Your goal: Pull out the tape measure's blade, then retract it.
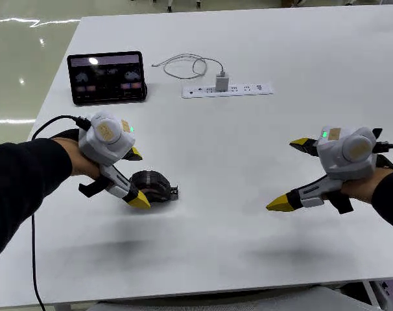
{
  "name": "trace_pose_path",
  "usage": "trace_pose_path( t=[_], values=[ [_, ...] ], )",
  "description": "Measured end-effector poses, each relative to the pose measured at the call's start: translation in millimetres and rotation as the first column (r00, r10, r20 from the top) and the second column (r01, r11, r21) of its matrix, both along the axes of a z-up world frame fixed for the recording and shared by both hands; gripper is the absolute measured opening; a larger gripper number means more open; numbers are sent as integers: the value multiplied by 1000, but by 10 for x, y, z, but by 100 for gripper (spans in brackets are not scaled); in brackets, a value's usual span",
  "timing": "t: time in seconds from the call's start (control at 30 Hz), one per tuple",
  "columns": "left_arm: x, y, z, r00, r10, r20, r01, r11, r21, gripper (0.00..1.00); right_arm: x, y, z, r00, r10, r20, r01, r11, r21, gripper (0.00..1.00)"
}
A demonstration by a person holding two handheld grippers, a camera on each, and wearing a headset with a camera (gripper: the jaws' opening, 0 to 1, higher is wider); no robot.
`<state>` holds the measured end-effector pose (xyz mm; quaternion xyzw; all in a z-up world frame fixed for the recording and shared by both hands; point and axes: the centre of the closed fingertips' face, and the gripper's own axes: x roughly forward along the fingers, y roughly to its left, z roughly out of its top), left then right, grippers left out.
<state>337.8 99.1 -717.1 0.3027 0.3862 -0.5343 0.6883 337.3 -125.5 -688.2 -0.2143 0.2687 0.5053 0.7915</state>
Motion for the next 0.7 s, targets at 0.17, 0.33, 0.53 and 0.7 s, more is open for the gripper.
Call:
trace_pose_path(
  t=[0.17, 0.33, 0.53, 0.7],
  values=[
    [122, 60, -135, 999, -18, 49, 13, 995, 101, 69, 13, 175, -62, 999, 47, -7, -47, 999, -9, 100],
    [101, -31, -245, 999, -38, 20, 36, 995, 91, 69, 33, 359, -164, 996, 73, -43, -73, 997, 3, 100],
    [74, -33, -369, 998, -53, -23, 56, 989, 137, 54, 85, 561, -243, 993, 107, -51, -107, 994, 3, 100],
    [71, -40, -400, 996, -85, -11, 86, 984, 159, 42, 129, 736, -258, 991, 130, -44, -129, 991, 24, 99]
  ],
)
